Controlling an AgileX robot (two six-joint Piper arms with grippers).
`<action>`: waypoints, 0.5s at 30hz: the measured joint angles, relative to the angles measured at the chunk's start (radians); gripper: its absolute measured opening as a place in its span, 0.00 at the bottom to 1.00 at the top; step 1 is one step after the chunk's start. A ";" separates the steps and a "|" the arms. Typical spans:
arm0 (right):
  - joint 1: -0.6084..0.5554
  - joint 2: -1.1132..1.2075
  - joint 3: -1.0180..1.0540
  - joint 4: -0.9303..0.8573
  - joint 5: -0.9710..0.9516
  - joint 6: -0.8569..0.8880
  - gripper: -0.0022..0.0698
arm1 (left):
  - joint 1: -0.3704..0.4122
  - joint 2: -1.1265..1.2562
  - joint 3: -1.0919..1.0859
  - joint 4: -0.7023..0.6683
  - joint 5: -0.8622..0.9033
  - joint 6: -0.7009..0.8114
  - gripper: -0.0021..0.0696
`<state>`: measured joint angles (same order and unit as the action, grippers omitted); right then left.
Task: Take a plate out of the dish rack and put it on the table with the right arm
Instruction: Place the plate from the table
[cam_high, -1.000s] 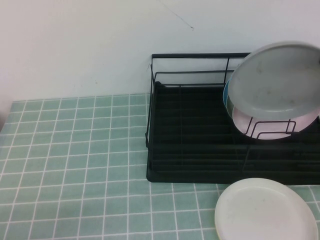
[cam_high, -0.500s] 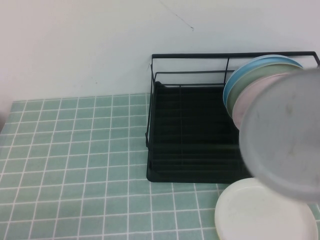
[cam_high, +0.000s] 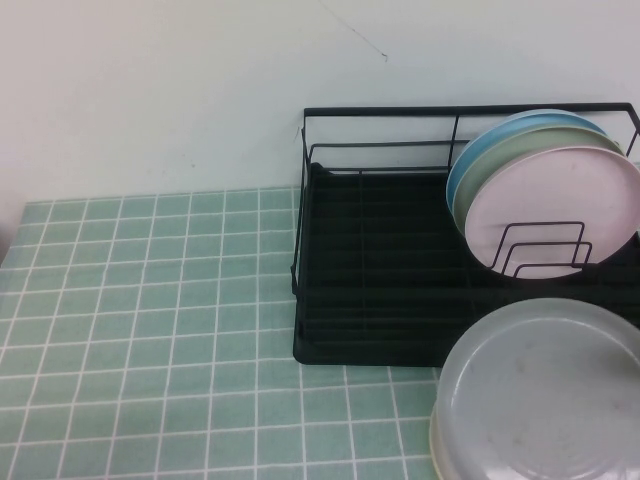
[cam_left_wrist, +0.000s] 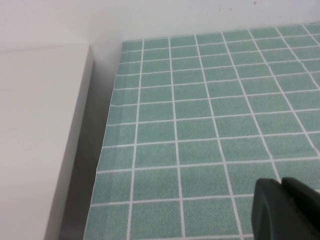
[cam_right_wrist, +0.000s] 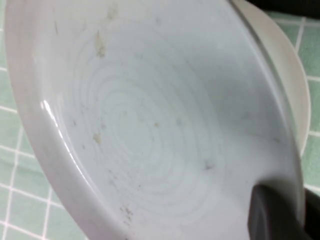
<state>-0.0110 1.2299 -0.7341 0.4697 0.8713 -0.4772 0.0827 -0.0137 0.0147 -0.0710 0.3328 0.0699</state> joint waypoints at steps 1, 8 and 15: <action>0.000 0.030 0.002 0.005 -0.014 -0.005 0.09 | 0.000 0.000 0.000 0.000 0.000 0.000 0.02; 0.000 0.187 0.004 0.048 -0.080 -0.070 0.09 | 0.000 0.000 0.000 0.000 0.000 0.000 0.02; 0.000 0.267 0.004 0.078 -0.111 -0.104 0.09 | 0.000 0.000 0.000 0.000 0.000 0.000 0.02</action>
<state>-0.0110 1.4974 -0.7303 0.5474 0.7599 -0.5816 0.0827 -0.0137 0.0147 -0.0710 0.3328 0.0699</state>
